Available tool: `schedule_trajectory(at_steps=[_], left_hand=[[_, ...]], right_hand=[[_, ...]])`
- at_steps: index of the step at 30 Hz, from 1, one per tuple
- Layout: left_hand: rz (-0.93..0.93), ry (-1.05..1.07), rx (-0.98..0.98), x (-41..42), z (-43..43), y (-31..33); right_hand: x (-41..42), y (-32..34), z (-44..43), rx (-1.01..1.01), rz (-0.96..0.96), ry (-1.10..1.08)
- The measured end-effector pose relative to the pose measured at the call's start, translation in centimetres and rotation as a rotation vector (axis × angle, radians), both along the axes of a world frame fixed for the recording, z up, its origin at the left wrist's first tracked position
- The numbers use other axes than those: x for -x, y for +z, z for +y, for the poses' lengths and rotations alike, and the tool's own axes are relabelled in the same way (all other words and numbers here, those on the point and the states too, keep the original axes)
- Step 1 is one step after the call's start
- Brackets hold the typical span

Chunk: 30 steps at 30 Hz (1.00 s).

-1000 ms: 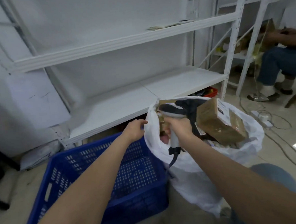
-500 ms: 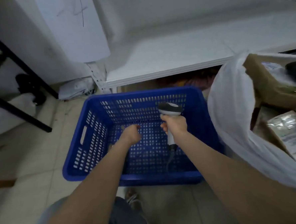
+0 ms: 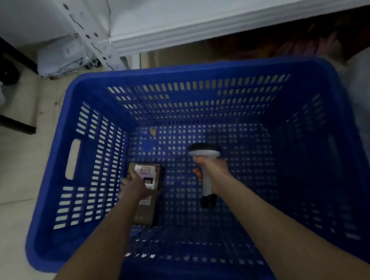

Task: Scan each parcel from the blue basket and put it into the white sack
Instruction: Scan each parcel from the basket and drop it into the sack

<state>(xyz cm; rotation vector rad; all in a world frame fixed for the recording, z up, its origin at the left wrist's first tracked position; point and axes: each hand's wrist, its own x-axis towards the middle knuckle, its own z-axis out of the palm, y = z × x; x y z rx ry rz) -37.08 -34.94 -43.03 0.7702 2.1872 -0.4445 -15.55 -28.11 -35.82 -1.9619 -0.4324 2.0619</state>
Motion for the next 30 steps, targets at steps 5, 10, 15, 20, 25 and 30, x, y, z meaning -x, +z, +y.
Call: schedule_trajectory(at_steps=[5, 10, 15, 20, 25, 30], left_hand=[[0.036, -0.004, 0.095, -0.4, -0.1, -4.4], [0.121, 0.02, 0.0, -0.6, 0.4, -5.5], [0.014, -0.058, -0.163, -4.5, 3.1, -5.1], [-0.296, 0.041, -0.221, -9.6, 6.6, -3.4], [-0.587, 0.195, -0.349, -11.7, 8.3, 2.4], [-0.704, 0.309, -0.452, -12.8, 7.3, 9.6]], right_hand=[[-0.8, -3.8, -0.2, 0.096, 0.032, -0.014], [-2.0, -5.5, 0.2, 0.076, 0.09, -0.053], [-1.9, -6.2, -0.3, 0.06, 0.093, -0.052], [-4.4, -4.3, -0.2, 0.009, 0.111, -0.171], [-6.8, 0.9, 0.5, -0.037, 0.228, -0.292], [-8.3, 7.8, -0.7, -0.12, 0.311, -0.294]])
